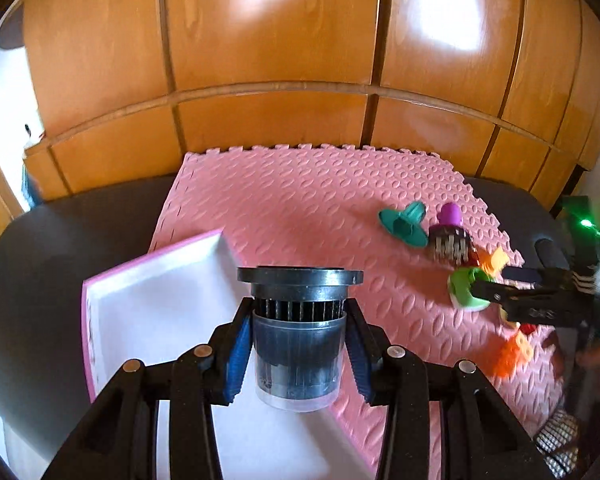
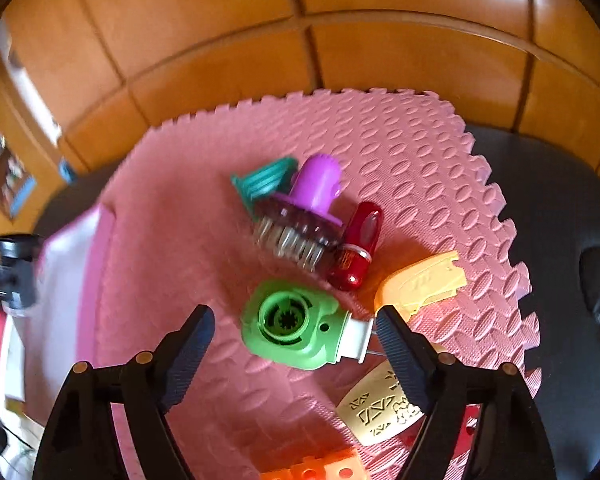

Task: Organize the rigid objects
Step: 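Carry the cup into the white tray with the left gripper while the right gripper grasps the green plug device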

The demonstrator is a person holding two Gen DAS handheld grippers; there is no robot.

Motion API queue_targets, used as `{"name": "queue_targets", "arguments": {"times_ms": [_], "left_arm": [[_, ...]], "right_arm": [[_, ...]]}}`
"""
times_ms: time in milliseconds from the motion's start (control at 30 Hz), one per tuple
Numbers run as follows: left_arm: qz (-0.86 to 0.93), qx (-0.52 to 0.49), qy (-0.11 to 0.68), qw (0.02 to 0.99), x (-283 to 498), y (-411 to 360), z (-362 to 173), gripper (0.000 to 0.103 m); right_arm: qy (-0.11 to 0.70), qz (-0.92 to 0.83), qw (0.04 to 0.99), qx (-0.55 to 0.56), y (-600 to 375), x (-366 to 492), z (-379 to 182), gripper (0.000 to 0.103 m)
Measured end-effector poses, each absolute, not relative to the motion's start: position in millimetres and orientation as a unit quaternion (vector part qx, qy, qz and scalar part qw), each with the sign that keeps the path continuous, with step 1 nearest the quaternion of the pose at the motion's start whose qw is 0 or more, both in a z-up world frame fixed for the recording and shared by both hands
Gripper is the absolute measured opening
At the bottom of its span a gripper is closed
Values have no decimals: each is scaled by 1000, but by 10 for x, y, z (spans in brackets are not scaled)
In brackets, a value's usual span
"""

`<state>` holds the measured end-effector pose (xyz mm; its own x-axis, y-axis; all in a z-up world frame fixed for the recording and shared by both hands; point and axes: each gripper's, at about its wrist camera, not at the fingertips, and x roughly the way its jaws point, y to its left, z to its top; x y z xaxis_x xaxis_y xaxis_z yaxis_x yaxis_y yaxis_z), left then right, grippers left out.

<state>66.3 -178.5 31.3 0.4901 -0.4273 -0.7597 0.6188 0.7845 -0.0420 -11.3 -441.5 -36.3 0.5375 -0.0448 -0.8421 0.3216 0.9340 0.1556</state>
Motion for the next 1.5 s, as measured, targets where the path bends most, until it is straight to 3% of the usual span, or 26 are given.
{"name": "queue_targets", "arguments": {"times_ms": [300, 367, 433, 767, 1033, 1367, 1500], "left_arm": [[-284, 76, 437, 850, 641, -1143, 107, 44], [-270, 61, 448, 850, 754, -1016, 52, 44], [-252, 42, 462, 849, 918, -888, -19, 44], [-176, 27, 478, 860, 1743, -673, -303, 44], [-154, 53, 477, 864, 1943, -731, -449, 44], [-155, 31, 454, 877, 1491, -546, -238, 70], [-152, 30, 438, 885, 1143, -496, -155, 72]], "right_arm": [[501, -110, 856, 61, -4279, 9, -561, 89], [498, -119, 857, 51, -4270, 16, -582, 87], [487, -133, 862, 42, -4262, 17, -565, 71], [482, -143, 864, 28, -4204, 28, -556, 71], [481, -145, 865, 15, -4179, 28, -572, 71], [477, -153, 865, -15, -4100, 34, -591, 71], [474, -155, 867, -15, -4093, 25, -590, 71]]}}
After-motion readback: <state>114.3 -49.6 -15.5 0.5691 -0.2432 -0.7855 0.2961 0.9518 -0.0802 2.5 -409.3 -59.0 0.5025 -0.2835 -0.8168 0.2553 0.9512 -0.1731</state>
